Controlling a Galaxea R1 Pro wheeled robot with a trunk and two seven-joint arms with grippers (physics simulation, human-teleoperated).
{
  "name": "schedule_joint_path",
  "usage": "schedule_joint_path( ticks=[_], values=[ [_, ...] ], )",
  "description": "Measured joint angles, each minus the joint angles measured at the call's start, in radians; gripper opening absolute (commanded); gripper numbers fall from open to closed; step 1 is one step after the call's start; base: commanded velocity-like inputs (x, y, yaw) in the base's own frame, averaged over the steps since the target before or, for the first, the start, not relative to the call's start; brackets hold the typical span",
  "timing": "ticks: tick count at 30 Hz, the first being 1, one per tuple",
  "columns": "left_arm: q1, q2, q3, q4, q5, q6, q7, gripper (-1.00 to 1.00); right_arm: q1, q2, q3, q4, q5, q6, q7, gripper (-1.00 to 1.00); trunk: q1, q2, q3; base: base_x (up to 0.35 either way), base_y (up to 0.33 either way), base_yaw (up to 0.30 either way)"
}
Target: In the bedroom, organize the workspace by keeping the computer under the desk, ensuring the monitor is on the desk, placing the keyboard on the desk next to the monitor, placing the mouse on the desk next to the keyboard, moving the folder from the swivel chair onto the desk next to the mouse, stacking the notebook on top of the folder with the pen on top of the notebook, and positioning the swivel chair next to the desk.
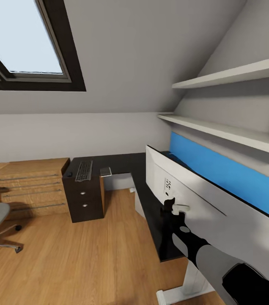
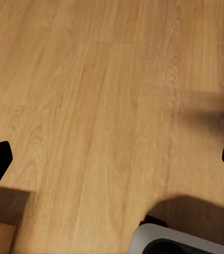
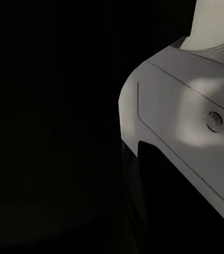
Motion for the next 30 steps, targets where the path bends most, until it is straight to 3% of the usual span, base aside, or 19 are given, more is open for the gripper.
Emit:
schedule_joint_path(
  ticks=[1, 30],
  values=[
    [0.000, 0.000, 0.000, 0.000, 0.000, 0.000, 0.000, 1.00, 0.000, 0.000, 0.000, 0.000, 0.000, 0.000, 0.000, 1.00, 0.000, 0.000, 0.000, -0.003, 0.006, 0.000],
    [0.000, 0.000, 0.000, 0.000, 0.000, 0.000, 0.000, 1.00, 0.000, 0.000, 0.001, -0.001, 0.000, 0.001, 0.000, 1.00, 0.000, 0.000, 0.000, 0.000, 0.000, 0.000]
  ],
)
